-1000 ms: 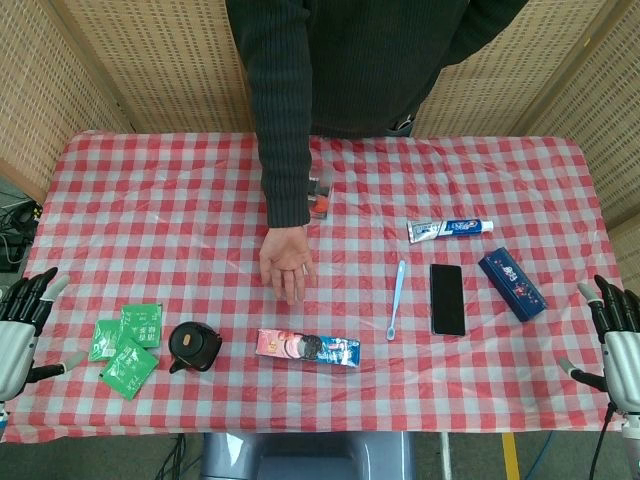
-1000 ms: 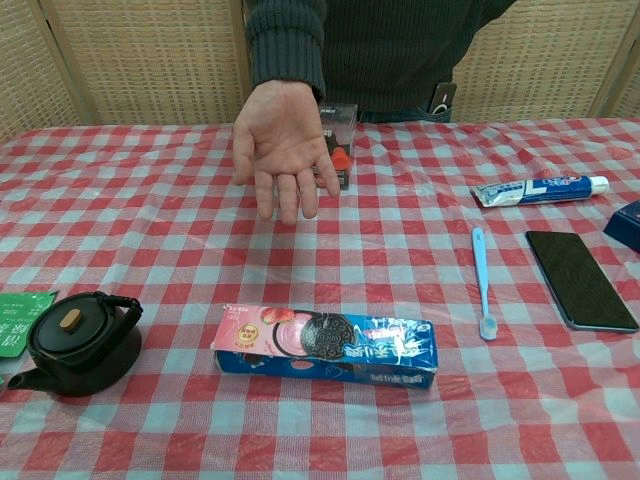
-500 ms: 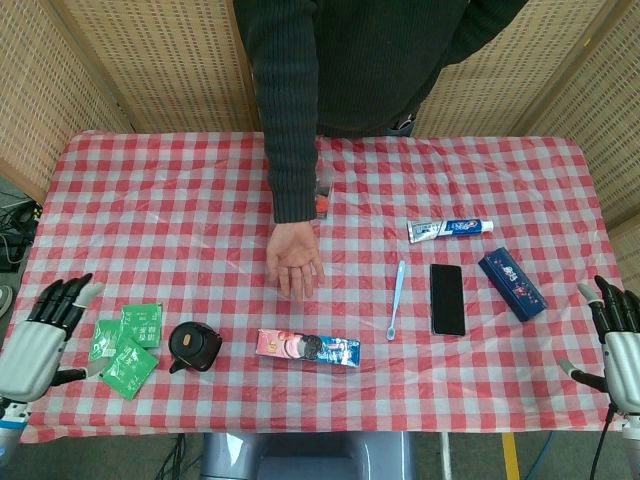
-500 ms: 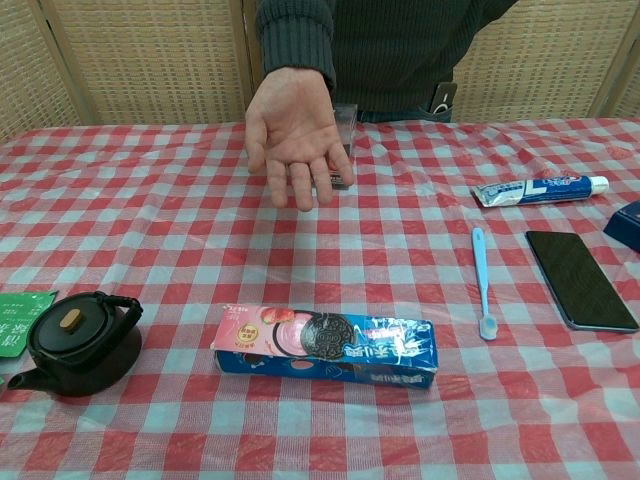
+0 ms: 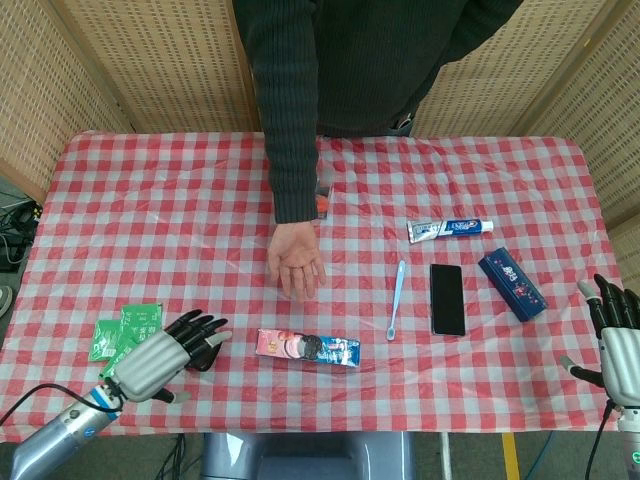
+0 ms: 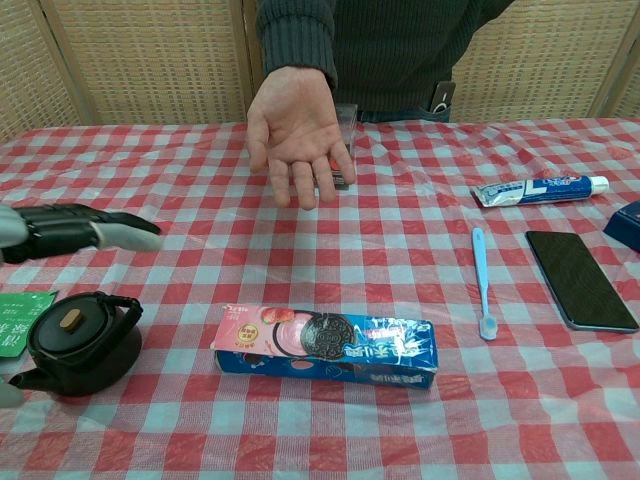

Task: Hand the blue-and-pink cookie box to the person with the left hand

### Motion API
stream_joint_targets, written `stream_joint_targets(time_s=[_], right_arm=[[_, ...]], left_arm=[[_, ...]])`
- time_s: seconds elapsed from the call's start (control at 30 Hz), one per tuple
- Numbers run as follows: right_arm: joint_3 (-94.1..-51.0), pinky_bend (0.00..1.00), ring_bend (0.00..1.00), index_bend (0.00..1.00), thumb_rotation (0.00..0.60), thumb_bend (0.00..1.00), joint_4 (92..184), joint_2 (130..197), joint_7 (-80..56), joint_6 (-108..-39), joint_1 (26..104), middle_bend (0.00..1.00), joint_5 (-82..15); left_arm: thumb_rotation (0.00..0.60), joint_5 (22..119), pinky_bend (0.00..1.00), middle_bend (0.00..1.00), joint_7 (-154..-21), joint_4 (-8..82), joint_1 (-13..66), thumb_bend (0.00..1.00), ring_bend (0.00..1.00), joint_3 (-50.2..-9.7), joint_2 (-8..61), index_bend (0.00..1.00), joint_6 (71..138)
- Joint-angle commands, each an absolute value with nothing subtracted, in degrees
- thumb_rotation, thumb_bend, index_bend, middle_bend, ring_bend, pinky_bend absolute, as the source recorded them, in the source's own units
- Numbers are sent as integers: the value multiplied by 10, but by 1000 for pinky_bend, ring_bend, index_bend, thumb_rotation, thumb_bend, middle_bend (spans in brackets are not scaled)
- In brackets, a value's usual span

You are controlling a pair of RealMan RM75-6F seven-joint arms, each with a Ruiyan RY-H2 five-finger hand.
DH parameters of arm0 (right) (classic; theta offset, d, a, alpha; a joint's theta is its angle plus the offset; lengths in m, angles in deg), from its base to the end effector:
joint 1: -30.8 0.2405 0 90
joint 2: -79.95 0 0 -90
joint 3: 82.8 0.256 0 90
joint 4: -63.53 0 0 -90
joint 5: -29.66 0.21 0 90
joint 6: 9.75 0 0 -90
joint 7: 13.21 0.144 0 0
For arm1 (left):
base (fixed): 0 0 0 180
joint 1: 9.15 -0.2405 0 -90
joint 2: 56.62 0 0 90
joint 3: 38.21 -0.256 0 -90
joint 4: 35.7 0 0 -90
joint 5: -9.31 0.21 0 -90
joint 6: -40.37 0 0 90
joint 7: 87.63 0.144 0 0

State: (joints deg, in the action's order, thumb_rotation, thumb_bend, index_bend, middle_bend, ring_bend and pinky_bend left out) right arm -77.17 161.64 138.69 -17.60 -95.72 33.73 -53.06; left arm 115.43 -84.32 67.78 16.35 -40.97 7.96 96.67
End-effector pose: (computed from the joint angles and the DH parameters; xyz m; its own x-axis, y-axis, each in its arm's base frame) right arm -0.3055 -0.1793 0.1910 0.4527 0.0419 0.8907 -0.8907 0.0687 0.4494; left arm -0.1917 0.2042 0.0552 0.5696 0.3452 0.7460 0.7070 -0.6687 -0.2304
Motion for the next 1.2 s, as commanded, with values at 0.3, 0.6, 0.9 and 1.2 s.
stream_joint_targets(time_s=[0.3, 0.6, 0.9, 1.2], right_arm=[[-764, 0, 0, 6, 600, 0, 1605, 1396, -186, -940, 345, 0, -505], [-760, 0, 0, 6, 600, 0, 1597, 1395, -178, -932, 346, 0, -488], [-758, 0, 0, 1, 600, 0, 1593, 1393, -169, -931, 345, 0, -483], [-759, 0, 0, 0, 600, 0, 1594, 1391, -162, -936, 344, 0, -489]], left_arm=[[600, 915, 0, 0, -690, 620, 295, 0, 0, -296, 282, 0, 801], [600, 787, 40, 0, -618, 552, 358, 0, 11, -283, 369, 15, 773], [600, 735, 472, 351, -592, 525, 384, 7, 395, -289, 404, 456, 786], [600, 798, 579, 528, -613, 559, 370, 83, 543, -304, 389, 660, 859]])
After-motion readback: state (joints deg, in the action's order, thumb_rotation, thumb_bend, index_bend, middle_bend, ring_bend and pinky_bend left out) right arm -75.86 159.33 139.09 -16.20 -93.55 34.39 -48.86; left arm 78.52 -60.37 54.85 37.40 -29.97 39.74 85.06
